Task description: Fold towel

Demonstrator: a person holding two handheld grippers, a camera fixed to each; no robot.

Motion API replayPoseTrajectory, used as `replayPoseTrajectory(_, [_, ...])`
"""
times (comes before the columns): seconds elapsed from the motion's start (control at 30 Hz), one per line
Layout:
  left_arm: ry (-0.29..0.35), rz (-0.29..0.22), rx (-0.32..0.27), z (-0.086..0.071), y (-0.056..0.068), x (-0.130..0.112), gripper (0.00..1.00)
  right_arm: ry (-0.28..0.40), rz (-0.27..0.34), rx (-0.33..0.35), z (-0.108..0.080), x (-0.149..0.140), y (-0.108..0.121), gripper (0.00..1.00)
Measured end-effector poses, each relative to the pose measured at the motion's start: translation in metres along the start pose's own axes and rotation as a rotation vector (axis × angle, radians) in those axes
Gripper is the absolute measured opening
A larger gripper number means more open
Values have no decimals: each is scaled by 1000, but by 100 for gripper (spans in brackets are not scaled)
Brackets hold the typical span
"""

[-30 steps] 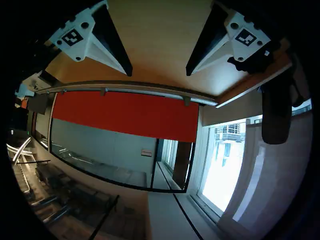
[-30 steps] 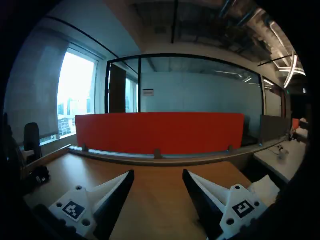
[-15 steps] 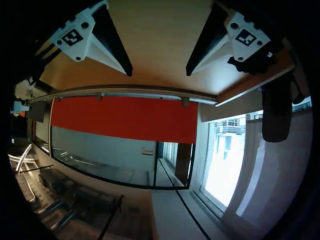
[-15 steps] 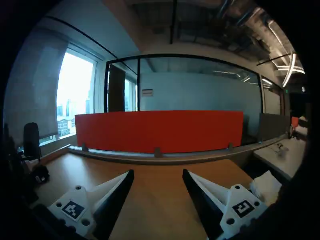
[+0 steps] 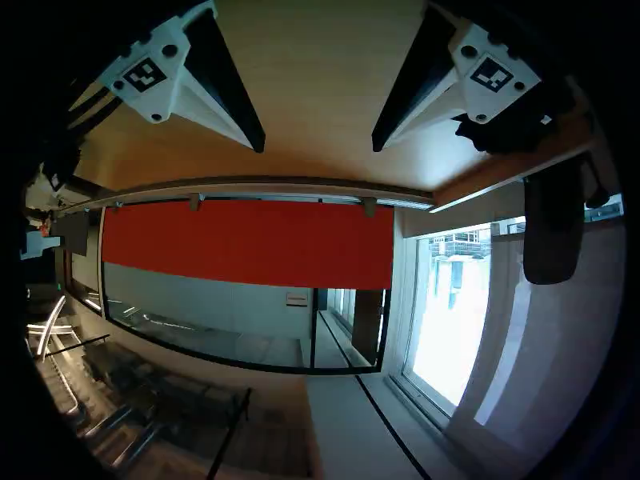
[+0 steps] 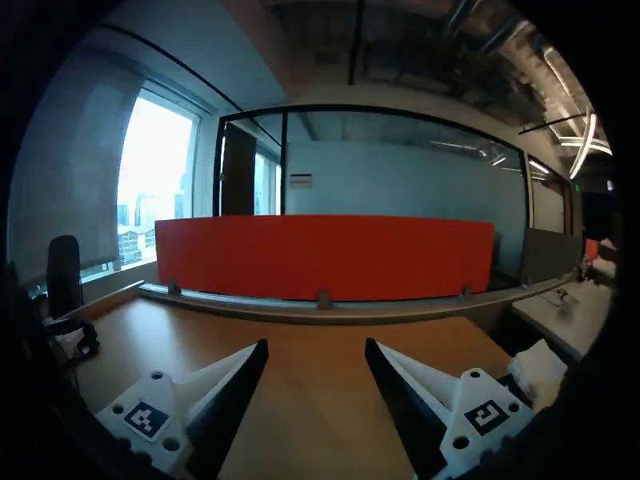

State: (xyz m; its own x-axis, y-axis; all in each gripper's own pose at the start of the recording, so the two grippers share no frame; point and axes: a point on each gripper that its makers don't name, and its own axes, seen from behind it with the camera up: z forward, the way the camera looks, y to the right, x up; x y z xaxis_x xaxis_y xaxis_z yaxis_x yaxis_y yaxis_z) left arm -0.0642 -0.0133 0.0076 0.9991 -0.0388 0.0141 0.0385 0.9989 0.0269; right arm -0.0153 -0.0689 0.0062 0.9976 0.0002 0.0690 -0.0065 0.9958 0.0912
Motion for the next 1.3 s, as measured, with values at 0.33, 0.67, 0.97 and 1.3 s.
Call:
replayPoseTrajectory(0.33, [9, 0, -3, 1, 6, -28, 100, -4, 3, -1, 3, -18, -2, 94])
replayPoseTrajectory(0.67, [17, 1, -1, 3, 9, -44, 100, -1, 23, -18, 3, -24, 9, 94])
replayPoseTrajectory(0.97, [39, 33, 1, 4, 10, -43, 100, -1, 21, -21, 3, -24, 12, 94])
replayPoseTrajectory(1.3, [47, 59, 3, 1, 8, -44, 100, 3, 33, -29, 5, -23, 15, 94])
